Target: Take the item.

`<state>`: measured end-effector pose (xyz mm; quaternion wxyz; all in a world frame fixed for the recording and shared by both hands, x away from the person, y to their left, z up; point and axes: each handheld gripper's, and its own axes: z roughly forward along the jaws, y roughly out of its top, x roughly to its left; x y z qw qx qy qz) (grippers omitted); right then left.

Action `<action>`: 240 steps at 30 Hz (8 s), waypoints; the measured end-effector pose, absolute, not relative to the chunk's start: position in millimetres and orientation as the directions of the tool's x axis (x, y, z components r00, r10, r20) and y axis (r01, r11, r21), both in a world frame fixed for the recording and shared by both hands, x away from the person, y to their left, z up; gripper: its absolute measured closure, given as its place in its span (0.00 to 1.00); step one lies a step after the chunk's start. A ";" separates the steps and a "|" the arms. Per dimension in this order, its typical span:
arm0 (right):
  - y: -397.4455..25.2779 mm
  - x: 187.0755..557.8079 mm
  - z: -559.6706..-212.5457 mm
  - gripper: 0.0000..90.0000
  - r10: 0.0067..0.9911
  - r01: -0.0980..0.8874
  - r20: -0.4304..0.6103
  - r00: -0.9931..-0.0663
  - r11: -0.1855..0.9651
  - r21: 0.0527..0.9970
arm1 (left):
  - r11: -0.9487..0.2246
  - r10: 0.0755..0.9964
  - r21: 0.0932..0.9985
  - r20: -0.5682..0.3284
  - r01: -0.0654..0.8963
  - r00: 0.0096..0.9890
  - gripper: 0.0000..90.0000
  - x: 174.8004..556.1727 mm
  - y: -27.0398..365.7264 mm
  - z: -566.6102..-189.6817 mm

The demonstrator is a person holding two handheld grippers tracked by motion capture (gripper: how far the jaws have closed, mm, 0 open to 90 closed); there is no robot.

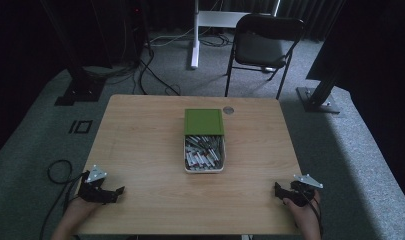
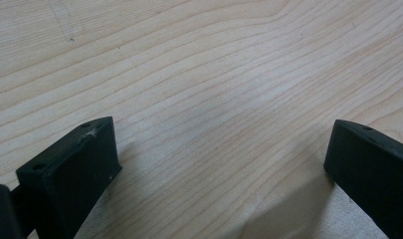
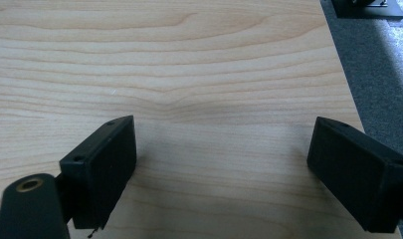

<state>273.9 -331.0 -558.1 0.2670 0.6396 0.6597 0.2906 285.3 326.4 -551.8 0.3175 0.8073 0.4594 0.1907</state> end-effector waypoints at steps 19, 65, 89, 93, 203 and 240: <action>-330.9 274.0 -558.1 0.13 0.999 0.689 0.018 -0.041 0.015 0.725 | -0.376 0.863 0.688 0.016 0.620 0.505 0.02 285.2 326.4 -551.8; -276.1 312.6 -475.9 0.18 0.975 0.529 0.033 -0.220 0.091 0.843 | -0.375 0.862 0.689 0.014 0.620 0.506 0.01 285.3 326.5 -551.8; -195.5 328.9 -444.4 0.19 0.909 0.450 0.033 -0.416 0.174 0.876 | -0.375 0.862 0.689 0.014 0.620 0.506 0.01 285.3 326.6 -551.8; -183.6 330.2 -442.4 0.20 0.896 0.443 0.029 -0.443 0.191 0.876 | -0.375 0.862 0.689 0.014 0.620 0.506 0.01 285.3 326.6 -551.8; -191.4 355.8 -444.1 0.99 0.910 0.495 0.148 -0.387 0.070 0.866 | -0.378 0.860 0.688 0.014 0.619 0.510 0.01 285.4 327.0 -551.7; -204.4 396.7 -539.8 0.85 0.948 0.631 0.085 -0.306 0.135 0.764 | -0.379 0.860 0.689 0.014 0.619 0.511 0.01 285.5 327.0 -551.7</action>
